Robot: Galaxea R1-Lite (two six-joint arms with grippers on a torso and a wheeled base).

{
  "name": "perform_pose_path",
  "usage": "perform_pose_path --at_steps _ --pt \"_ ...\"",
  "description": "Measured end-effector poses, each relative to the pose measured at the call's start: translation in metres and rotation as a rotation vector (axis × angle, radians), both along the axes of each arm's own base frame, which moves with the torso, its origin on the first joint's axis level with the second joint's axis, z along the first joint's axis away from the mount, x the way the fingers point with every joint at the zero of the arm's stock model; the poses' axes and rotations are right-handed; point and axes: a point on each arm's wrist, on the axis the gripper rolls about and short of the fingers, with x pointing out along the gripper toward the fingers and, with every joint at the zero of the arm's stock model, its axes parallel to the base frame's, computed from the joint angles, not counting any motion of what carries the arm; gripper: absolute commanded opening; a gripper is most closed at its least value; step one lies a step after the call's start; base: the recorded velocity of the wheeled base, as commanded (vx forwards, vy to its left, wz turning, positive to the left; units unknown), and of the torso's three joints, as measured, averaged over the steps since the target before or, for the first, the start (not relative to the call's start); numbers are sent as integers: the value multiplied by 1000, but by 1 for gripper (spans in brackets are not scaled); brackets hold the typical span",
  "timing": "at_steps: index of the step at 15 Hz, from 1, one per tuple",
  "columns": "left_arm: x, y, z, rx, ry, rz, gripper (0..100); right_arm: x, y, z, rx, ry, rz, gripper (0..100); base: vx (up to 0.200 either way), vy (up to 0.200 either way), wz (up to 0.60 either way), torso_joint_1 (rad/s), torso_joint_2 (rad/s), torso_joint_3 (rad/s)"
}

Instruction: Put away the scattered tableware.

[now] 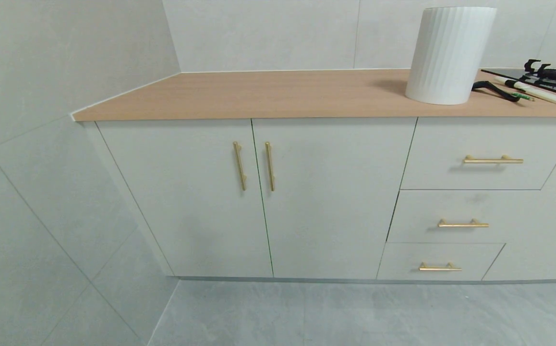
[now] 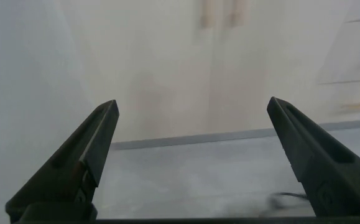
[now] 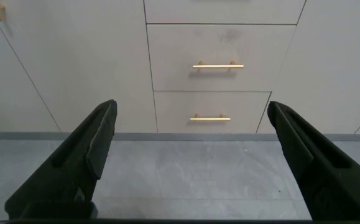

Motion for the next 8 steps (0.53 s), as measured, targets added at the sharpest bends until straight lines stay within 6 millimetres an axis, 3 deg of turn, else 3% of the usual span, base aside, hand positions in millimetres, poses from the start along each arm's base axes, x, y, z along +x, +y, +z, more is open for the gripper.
perform_pose_path --at_steps 2,4,8 --pt "0 2 -3 24 27 72 100 0 0 0 1 1 0 100 0 0 0 0 0 0" --pt "0 2 -4 -49 44 67 100 0 0 0 2 1 -1 100 0 0 0 0 0 0" --pt "0 1 -4 -31 45 64 100 0 0 0 5 1 0 100 0 0 0 0 0 0"
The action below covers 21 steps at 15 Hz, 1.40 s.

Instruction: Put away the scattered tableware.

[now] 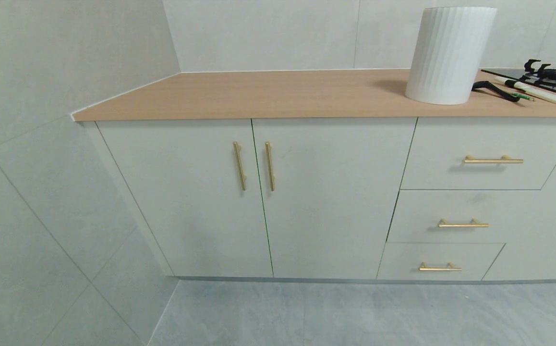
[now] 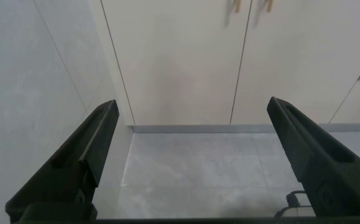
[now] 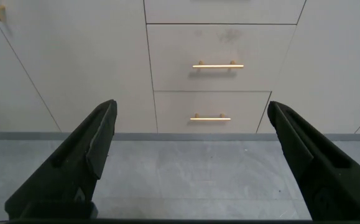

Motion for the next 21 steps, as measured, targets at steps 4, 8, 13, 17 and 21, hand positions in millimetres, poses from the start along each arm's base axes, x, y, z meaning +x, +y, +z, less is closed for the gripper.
perform_pose_path --at_steps 4,8,13,17,21 --pt "0 0 0 -4 0 0 100 0 0 0 0 1 2 100 0 0 0 0 0 0" --pt "0 0 0 -4 0 0 100 0 0 0 0 2 1 100 0 -200 0 4 -1 0" --pt "0 0 0 -4 0 0 100 0 0 0 1 3 2 100 0 -200 0 3 2 4" --pt "0 0 0 -2 -1 1 100 0 0 0 1 3 2 100 0 -200 0 6 2 2" --pt "0 0 0 -17 0 1 100 0 0 0 2 2 3 100 0 0 0 0 0 0"
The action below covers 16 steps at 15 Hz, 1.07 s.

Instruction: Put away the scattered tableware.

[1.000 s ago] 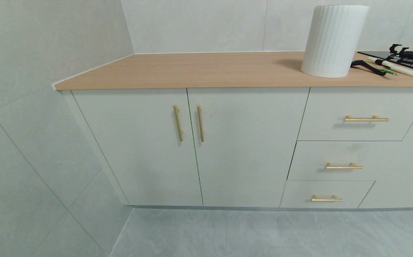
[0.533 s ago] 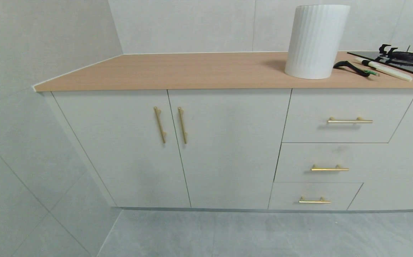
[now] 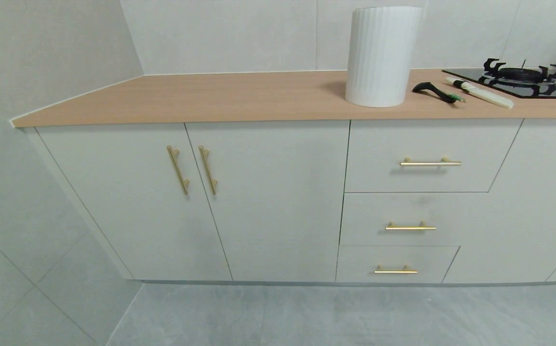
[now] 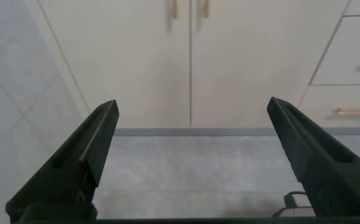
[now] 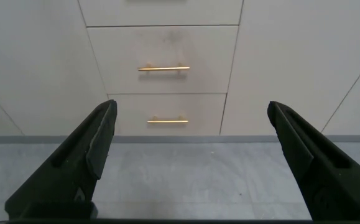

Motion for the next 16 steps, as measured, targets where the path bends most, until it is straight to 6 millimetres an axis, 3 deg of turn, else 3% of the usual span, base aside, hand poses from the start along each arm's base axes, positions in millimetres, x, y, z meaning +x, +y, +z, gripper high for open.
perform_pose_path --at_steps 4,13,16 --pt "0 0 0 -1 0 0 100 0 0 0 0 0 1 100 0 0 0 0 0 0" --pt "0 0 0 -3 0 0 100 0 0 0 0 0 -1 100 200 0 0 3 2 1" --pt "0 0 0 -3 0 0 100 0 0 0 0 1 0 100 0 0 0 0 0 0"
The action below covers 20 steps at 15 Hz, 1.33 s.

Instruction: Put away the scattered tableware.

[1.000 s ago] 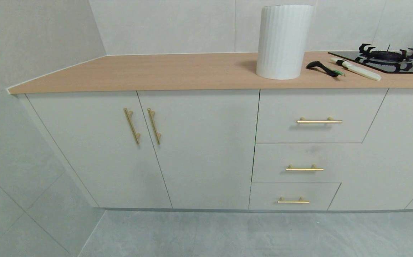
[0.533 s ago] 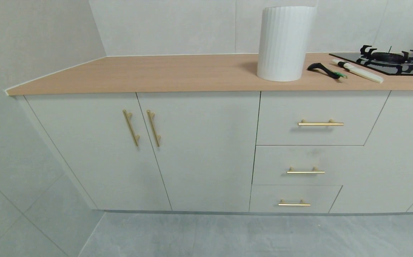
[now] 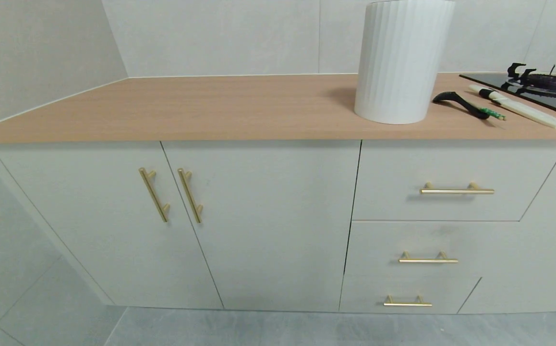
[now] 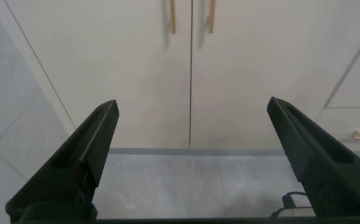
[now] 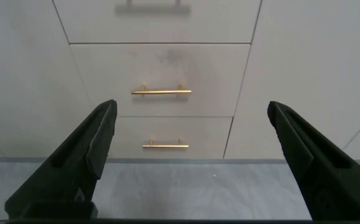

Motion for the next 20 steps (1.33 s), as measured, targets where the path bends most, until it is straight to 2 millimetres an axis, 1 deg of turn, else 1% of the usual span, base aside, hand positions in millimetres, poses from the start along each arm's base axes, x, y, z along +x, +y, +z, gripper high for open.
perform_pose_path --at_steps 6,7,9,11,13,15,17,19,20 --pt "0 0 0 0 0 0 100 0 0 2 -2 -10 -5 100 0 0 0 0 0 0" --pt "0 0 0 0 0 0 100 -1 0 7 0 -38 -5 100 0 0 0 0 0 0" --pt "0 0 0 0 0 0 100 -8 0 31 5 -123 5 100 0 0 0 0 0 0" --pt "0 0 0 0 0 0 100 -4 0 44 3 -91 46 100 0 0 0 0 0 0" --pt "0 0 0 0 0 0 100 11 1 53 3 23 93 100 0 0 0 0 0 0" --pt "0 0 0 0 0 0 100 36 3 61 7 188 121 100 0 0 0 0 0 0" --pt "0 0 0 0 0 0 100 65 4 68 12 354 141 100 0 0 0 0 0 0" --pt "0 0 0 0 0 0 100 103 7 73 15 503 160 100 0 0 0 0 0 0" --pt "0 0 0 0 0 0 100 121 9 73 15 549 171 100 0 0 0 0 0 0"
